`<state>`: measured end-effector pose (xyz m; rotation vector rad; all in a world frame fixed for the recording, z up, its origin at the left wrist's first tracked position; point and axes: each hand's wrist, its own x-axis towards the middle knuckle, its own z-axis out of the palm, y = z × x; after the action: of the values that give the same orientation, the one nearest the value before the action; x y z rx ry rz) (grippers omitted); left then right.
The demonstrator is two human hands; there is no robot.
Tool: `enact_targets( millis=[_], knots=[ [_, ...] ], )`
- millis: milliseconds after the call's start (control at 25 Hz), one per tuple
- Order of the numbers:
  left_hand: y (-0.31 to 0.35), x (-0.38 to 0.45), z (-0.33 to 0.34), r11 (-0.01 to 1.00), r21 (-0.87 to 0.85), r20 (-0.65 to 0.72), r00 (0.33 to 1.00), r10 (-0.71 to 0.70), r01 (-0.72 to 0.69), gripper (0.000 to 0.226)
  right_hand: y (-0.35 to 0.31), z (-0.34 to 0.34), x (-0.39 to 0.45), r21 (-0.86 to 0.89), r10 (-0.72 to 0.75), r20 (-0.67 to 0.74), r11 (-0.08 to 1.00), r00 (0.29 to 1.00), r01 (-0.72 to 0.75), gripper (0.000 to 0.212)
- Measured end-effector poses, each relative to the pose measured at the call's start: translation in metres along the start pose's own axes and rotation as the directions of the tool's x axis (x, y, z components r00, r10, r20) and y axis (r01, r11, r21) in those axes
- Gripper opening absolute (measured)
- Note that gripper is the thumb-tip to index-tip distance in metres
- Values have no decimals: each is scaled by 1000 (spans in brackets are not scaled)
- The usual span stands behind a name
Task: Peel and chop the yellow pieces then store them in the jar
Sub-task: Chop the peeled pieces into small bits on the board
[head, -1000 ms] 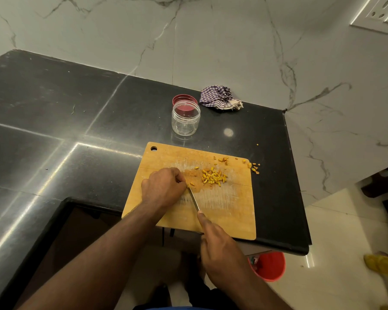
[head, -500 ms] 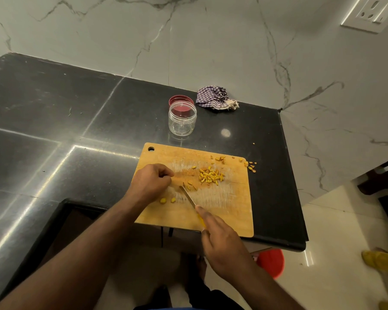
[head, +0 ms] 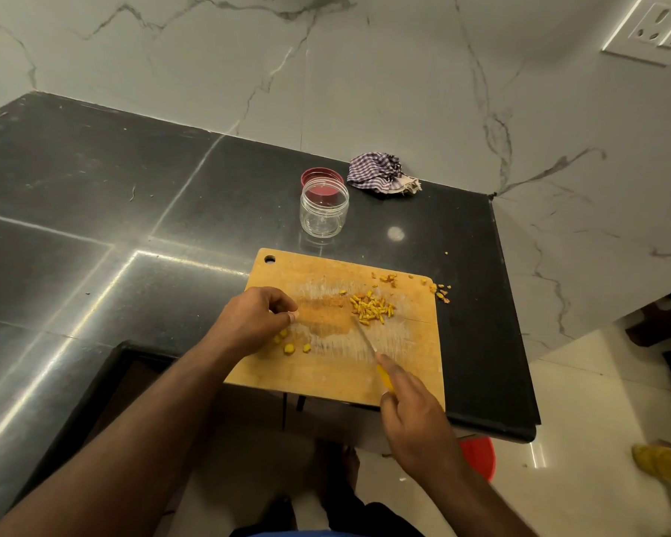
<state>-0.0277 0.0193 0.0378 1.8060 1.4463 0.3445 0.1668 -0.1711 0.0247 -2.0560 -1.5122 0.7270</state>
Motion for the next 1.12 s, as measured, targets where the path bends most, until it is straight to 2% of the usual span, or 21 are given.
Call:
enact_targets(
  millis=[80,240,440,560,760,840,1120],
  knots=[
    [0,0,-3,1000,17,34,999,8,-8,17,2,-6,3,10,23,-33,1000,999,-23,51],
    [3,-3,-3,998,56,95,995,17,-22,19,-3,0,0,21,-27,30,999,999,26,51],
    [-4,-4,-5,997,73,66,998,14,-19,18,2,-1,2,76,19,-48,997,999,-15,51],
    [-8,-5,-7,997,77,61,998,13,-18,20,-1,6,-2,65,-26,-2,998,1000,26,50],
    [-13,-11,-14,994,104,102,995,14,-25,21,4,5,-2,148,58,-76,988,995,-46,49],
    [-11,-14,-14,989,142,128,992,15,-33,22,0,6,-2,179,35,-54,984,998,-25,48],
    [-9,-24,-5,985,174,42,999,2,-10,27,-10,19,-4,211,-8,32,978,999,1,47]
  ],
)
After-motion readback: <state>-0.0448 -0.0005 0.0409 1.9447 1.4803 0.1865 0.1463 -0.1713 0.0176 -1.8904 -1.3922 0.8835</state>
